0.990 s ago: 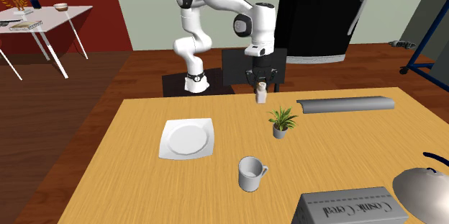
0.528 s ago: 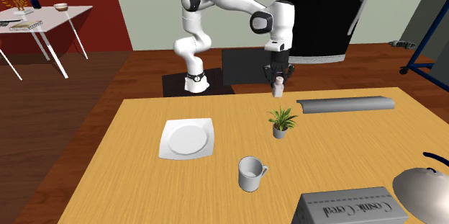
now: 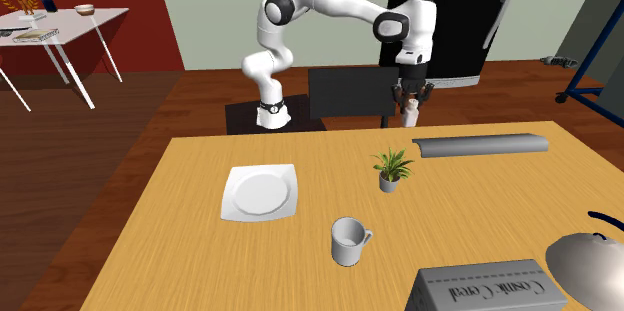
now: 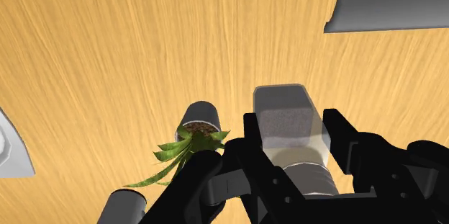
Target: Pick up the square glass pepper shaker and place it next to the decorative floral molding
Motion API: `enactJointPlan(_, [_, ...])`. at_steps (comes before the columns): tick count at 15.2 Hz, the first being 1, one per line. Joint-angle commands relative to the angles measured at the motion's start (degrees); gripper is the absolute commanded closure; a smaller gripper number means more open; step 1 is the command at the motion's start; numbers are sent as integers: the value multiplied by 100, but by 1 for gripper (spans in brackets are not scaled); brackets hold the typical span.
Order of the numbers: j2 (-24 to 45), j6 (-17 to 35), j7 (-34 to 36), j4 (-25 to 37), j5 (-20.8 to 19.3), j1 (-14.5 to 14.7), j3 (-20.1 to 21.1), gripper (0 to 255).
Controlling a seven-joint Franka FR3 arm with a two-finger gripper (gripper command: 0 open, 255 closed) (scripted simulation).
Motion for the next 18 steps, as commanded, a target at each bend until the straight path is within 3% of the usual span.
enactJointPlan(1, [209,-174,261,318,-119,230,56,255])
enactJointPlan(4, [662,-479,600,976,-324,624,102,255])
enactJointPlan(18, [810,485,853,121,-485,573,27,255])
